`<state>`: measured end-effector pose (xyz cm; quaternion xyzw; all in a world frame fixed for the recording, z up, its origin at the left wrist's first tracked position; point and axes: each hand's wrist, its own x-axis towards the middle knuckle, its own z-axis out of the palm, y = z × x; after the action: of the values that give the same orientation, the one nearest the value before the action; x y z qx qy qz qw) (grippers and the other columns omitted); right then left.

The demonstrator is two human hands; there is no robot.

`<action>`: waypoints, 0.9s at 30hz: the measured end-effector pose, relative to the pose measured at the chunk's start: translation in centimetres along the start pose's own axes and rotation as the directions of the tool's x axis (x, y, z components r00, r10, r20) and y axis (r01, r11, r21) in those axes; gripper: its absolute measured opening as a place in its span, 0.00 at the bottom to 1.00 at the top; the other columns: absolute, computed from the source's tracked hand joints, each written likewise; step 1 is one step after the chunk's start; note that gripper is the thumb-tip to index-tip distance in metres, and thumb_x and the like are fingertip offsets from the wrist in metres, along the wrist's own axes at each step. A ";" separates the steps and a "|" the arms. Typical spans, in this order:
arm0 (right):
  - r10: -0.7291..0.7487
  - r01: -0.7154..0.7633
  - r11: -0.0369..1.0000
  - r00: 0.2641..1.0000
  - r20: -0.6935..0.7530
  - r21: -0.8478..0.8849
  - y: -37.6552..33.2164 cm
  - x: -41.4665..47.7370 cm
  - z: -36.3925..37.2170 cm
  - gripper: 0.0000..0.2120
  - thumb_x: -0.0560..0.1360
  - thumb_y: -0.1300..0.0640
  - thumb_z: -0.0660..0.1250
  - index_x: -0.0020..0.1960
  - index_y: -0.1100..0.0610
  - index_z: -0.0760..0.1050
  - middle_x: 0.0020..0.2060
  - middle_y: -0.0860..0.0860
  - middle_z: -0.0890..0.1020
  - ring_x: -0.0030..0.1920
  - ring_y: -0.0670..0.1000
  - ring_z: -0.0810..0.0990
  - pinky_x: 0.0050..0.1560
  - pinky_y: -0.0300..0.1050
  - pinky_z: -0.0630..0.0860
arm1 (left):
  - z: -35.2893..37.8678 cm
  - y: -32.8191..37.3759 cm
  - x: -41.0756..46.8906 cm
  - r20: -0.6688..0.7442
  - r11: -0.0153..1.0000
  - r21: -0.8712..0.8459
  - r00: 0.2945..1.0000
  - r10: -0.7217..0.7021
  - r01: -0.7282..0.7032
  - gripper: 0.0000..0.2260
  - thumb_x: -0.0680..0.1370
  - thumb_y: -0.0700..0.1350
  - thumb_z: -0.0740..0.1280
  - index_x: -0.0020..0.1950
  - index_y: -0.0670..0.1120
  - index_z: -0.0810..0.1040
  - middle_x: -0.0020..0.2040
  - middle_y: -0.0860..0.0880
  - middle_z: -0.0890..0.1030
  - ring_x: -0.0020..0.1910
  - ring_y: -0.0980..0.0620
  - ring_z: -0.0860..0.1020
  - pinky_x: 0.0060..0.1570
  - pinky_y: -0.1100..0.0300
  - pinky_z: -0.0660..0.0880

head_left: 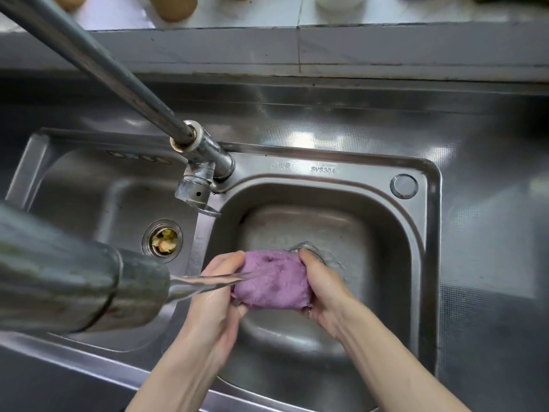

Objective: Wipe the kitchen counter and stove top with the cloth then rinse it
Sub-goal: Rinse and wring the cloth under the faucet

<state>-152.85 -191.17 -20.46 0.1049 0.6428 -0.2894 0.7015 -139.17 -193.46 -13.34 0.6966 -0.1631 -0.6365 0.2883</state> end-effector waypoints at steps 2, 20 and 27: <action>0.012 -0.012 1.000 1.000 0.006 0.017 -0.1 -0.2 0.1 0.17 0.83 0.44 0.62 0.54 0.55 0.83 0.45 0.53 0.89 0.46 0.56 0.89 0.40 0.49 0.84 | 0.1 0.1 -0.2 0.005 0.999 0.022 0.999 0.035 -0.035 0.17 0.82 0.43 0.64 0.66 0.33 0.76 0.60 0.32 0.83 0.60 0.35 0.83 0.60 0.38 0.78; 0.027 -0.054 0.992 0.976 0.216 0.118 -0.1 -1.9 0.4 0.10 0.78 0.47 0.68 0.49 0.54 0.82 0.35 0.51 0.81 0.27 0.47 0.75 0.23 0.35 0.67 | 2.5 -0.5 -0.7 0.186 0.991 0.028 0.975 0.121 -0.128 0.07 0.83 0.41 0.64 0.49 0.46 0.81 0.42 0.44 0.83 0.36 0.52 0.81 0.32 0.59 0.78; -0.277 0.271 0.960 0.956 0.095 0.076 0.9 -3.4 0.2 0.05 0.79 0.56 0.67 0.46 0.54 0.79 0.37 0.55 0.80 0.39 0.53 0.76 0.37 0.45 0.70 | 3.0 0.8 1.6 0.206 0.966 -0.152 0.963 -0.175 0.208 0.25 0.83 0.45 0.55 0.39 0.36 0.87 0.42 0.37 0.86 0.38 0.43 0.87 0.40 0.55 0.83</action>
<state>-152.23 -189.67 -17.40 0.0212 0.6040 -0.4089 0.6837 -141.74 -195.65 -14.21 0.6172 -0.0662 -0.7371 0.2673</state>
